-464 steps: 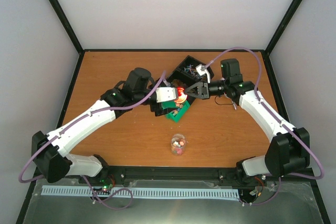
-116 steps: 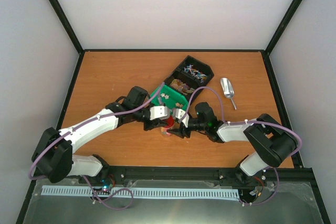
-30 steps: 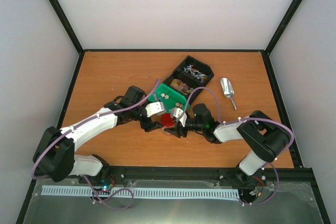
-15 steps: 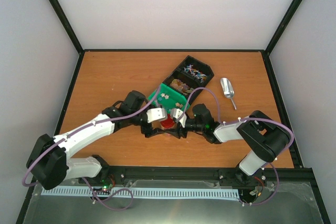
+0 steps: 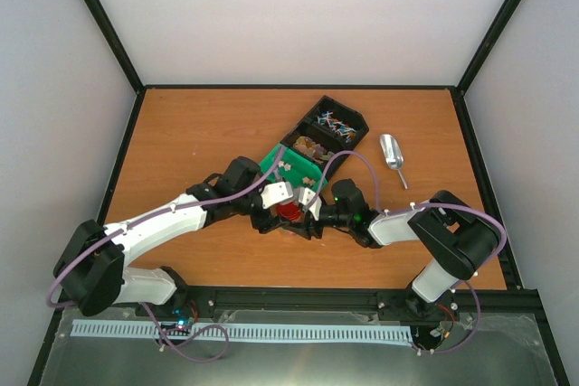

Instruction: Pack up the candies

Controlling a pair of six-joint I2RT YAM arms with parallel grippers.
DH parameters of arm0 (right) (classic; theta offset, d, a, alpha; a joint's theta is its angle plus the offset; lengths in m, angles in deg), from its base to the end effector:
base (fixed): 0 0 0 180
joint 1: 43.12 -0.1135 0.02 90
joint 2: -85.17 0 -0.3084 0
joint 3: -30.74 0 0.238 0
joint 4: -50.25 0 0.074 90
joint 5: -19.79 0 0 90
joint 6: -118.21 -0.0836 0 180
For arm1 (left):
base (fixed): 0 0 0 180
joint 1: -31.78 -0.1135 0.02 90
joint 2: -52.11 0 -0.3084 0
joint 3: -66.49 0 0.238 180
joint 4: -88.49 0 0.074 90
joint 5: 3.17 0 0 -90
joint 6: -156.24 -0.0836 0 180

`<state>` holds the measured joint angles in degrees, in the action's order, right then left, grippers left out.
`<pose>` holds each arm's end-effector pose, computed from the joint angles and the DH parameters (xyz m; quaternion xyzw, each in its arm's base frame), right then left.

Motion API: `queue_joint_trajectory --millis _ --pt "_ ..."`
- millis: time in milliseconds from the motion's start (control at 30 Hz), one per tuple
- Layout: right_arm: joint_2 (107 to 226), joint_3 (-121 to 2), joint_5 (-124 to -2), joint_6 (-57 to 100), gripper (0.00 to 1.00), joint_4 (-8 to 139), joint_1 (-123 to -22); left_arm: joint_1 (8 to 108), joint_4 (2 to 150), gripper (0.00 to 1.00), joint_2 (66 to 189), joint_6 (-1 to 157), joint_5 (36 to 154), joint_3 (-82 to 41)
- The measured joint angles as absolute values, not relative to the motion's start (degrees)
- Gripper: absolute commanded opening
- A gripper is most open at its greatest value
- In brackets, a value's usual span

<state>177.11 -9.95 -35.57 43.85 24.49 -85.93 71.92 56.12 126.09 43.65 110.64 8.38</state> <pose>0.1939 0.2444 0.1747 -0.5328 0.6270 0.3644 0.4361 0.1801 -0.1960 0.2326 0.5386 0.7424 -0.2437 0.3153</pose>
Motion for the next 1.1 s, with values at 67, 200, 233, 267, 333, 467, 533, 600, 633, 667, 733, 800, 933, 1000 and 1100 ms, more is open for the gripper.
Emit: queue_joint_trajectory --millis 67,200,233,267,333,467,533,600,633,667,733,800,933,1000,1100 --pt "177.02 -9.95 -35.75 43.85 0.39 24.6 -85.93 70.82 55.95 0.73 126.09 43.72 111.67 8.38" --pt "177.0 -9.95 -36.47 43.81 0.35 24.56 -85.91 68.38 55.16 0.72 126.09 43.5 114.62 8.38" --pt "177.0 -9.95 -36.53 43.81 0.35 24.56 -85.91 67.63 54.62 0.71 126.09 43.3 115.58 8.38" --pt "176.98 -9.95 -36.62 43.83 0.35 24.56 -85.91 66.87 54.09 0.71 126.09 42.97 116.41 8.38" --pt "176.89 -9.9 -36.71 43.83 0.34 24.6 -85.88 65.6 53.13 0.71 126.09 42.12 117.33 8.4" --pt "176.65 -9.68 -36.82 43.83 0.33 24.67 -85.86 63.7 52.1 0.71 126.11 40.66 117.5 8.4" --pt "176.56 -9.64 -36.84 43.83 0.33 24.73 -85.84 62.04 51.71 0.71 126.15 40.2 117.22 8.42" --pt "176.41 -9.51 -36.43 43.96 0.33 24.8 -85.88 60.68 51.67 0.74 126.13 39.26 116.65 8.42" --pt "176.34 -9.36 -36.08 44.07 0.33 24.8 -85.95 60.24 51.47 0.75 126.11 38.47 116.8 8.42" --pt "176.32 -9.31 -35.81 44.09 0.32 24.8 -85.95 59.94 51.05 0.76 125.85 37.64 117.15 8.47" --pt "176.3 -9.29 -35.6 44.24 0.32 24.84 -85.95 60.35 50.38 0.78 124.73 36.5 117.85 8.71" --pt "176.3 -9.29 -35.46 44.26 0.32 24.88 -85.95 62.54 50.11 0.81 123.05 36.44 117.92 8.88" --pt "176.3 -9.29 -35.44 44.26 0.32 24.88 -85.95 67.76 51.08 0.84 122.18 38.82 117.89 8.49" --pt "176.3 -9.29 -35.44 44.24 0.32 24.91 -85.95 69.53 51.73 0.83 122.92 40.96 117.65 7.83" --pt "176.3 -9.29 -35.42 44.24 0.32 24.91 -85.95 71.02 52.8 0.79 124.34 43.43 116.95 6.67"
